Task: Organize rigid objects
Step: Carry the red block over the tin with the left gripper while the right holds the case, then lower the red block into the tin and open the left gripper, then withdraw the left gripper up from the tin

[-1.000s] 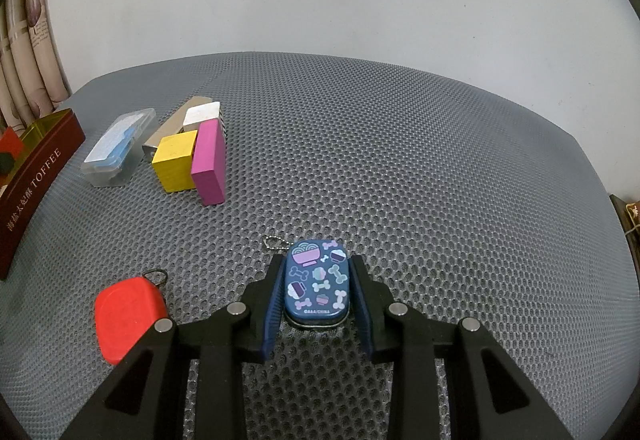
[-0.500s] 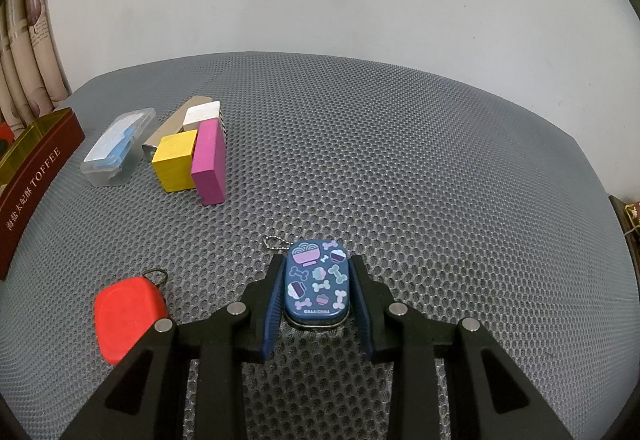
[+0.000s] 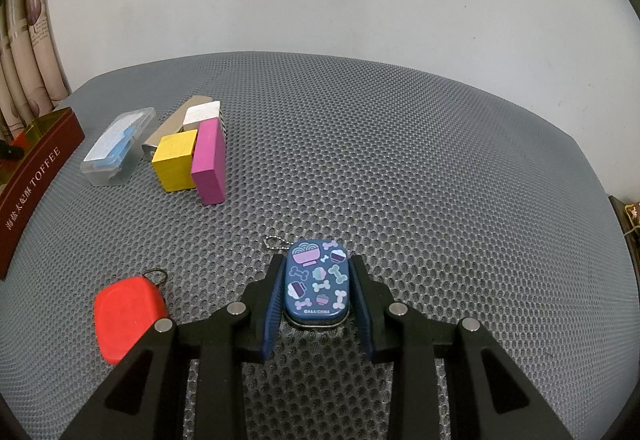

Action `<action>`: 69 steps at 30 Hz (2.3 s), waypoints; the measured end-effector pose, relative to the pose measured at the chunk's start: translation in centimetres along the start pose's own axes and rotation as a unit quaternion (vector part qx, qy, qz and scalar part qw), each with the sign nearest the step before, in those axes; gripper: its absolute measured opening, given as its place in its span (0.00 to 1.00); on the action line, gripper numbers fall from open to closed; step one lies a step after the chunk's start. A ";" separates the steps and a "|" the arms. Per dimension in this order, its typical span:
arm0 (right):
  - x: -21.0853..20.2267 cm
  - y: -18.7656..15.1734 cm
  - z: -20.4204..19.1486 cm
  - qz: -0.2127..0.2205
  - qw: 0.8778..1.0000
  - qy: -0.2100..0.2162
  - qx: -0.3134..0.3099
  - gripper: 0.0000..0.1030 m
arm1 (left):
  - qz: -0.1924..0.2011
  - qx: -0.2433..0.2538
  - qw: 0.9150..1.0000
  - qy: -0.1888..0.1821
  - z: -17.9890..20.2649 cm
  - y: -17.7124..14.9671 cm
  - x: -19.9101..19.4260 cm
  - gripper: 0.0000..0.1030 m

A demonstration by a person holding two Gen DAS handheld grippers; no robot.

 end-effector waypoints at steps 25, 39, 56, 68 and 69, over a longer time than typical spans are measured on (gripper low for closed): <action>-0.7 0.8 -1.1 -0.001 1.000 -0.004 -0.005 0.31 | -0.012 -0.007 1.000 0.022 -0.7 -0.4 1.1 0.15; -0.8 0.9 -0.8 -0.001 1.000 -0.003 -0.005 0.31 | 0.003 -0.023 1.000 0.013 -1.3 -0.8 -0.8 0.31; -0.6 1.2 -0.7 -0.001 1.000 -0.002 -0.006 0.31 | 0.067 -0.068 0.994 0.046 -1.8 -7.2 -8.4 0.36; -0.6 1.2 -1.4 -0.001 1.000 -0.009 -0.012 0.30 | 0.073 -0.097 0.991 0.059 -2.1 -11.1 -9.8 0.53; -0.6 1.2 -1.5 -0.001 1.000 -0.010 -0.012 0.30 | 0.069 -0.096 0.991 0.055 -2.1 -11.3 -9.6 0.56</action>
Point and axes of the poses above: each gripper's, at about its wrist camera, not at the fingertips, and x roughly the way its jaws point, z to its right, y to its top, the point moved 1 cm from there along x, roughly the way its jaws point, and after that the axes turned 6 degrees about y, right-handed, at the moved point
